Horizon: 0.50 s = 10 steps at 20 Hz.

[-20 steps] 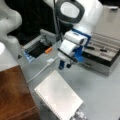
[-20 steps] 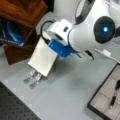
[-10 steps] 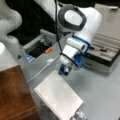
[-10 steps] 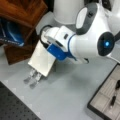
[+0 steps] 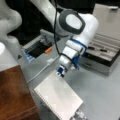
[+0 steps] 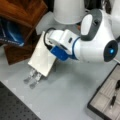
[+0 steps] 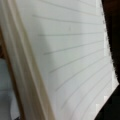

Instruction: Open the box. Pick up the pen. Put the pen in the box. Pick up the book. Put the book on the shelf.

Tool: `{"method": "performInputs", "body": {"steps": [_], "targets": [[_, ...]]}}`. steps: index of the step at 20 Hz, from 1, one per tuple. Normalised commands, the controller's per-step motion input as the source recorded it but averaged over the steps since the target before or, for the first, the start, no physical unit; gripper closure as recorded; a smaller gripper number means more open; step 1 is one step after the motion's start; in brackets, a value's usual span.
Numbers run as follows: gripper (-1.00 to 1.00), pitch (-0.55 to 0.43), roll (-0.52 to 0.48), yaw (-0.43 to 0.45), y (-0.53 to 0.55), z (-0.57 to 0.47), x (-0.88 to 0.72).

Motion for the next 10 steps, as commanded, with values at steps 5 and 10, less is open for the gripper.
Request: {"method": "performInputs", "body": {"steps": [5,10], "targets": [[-1.00,-0.063,-0.311,0.120,0.01,-0.09,-0.14],[-1.00,0.084,-0.271,0.156,-0.04,-0.07,-0.15]]}}
